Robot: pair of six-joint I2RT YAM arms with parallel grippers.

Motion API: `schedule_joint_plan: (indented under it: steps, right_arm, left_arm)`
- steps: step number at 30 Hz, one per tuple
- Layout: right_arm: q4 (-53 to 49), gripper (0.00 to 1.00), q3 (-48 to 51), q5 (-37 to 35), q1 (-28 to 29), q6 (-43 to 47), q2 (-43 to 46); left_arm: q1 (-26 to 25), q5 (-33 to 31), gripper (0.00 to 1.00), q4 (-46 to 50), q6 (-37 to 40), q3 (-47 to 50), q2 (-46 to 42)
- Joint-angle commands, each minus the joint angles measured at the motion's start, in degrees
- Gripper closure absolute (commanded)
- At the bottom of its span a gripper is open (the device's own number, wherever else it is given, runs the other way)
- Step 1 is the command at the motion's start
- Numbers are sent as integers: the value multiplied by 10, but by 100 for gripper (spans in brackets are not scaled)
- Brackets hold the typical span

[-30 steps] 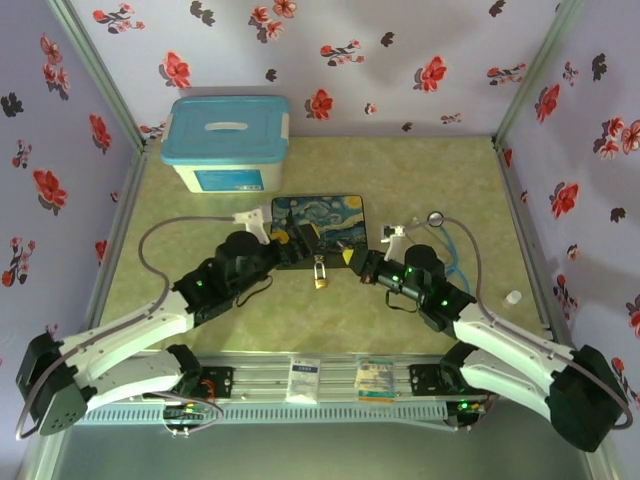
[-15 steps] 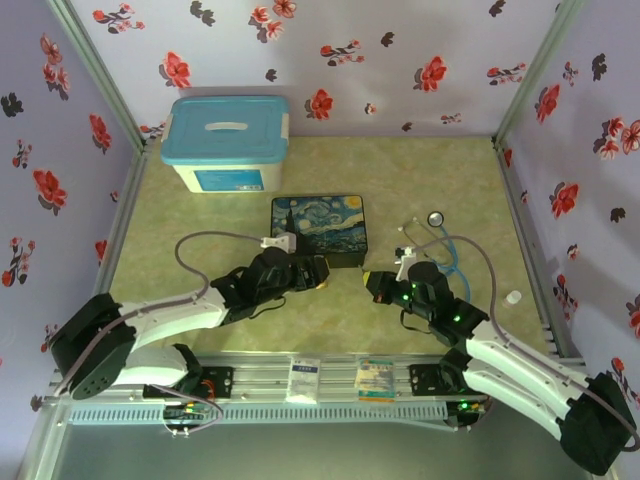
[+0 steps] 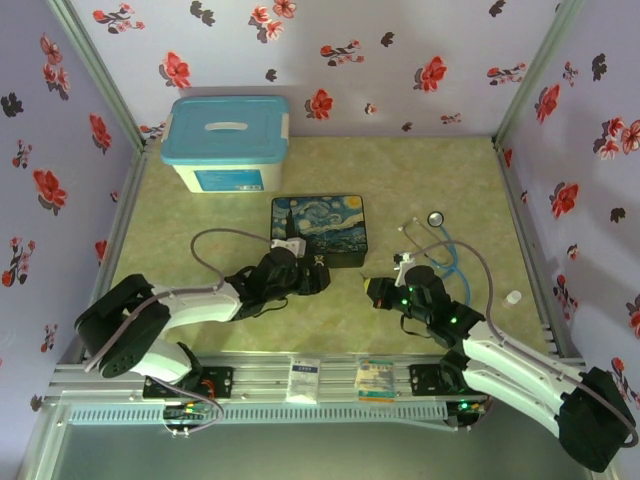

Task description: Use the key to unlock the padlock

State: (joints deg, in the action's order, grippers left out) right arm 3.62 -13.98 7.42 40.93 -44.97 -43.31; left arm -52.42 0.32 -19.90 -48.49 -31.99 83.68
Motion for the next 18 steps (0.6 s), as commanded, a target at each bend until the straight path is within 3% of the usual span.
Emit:
schedule_joint_plan:
  steps: [1, 12, 18]
  right_arm:
    - [26, 100, 8, -15, 3, 0, 3]
    - [32, 100, 21, -21, 3, -5, 3]
    - [36, 100, 23, -25, 3, -6, 1]
  left_arm:
    - [3, 9, 28, -21, 30, -19, 23]
    - [1, 26, 48, -43, 40, -30, 75]
    - [1, 24, 51, -34, 44, -43, 100]
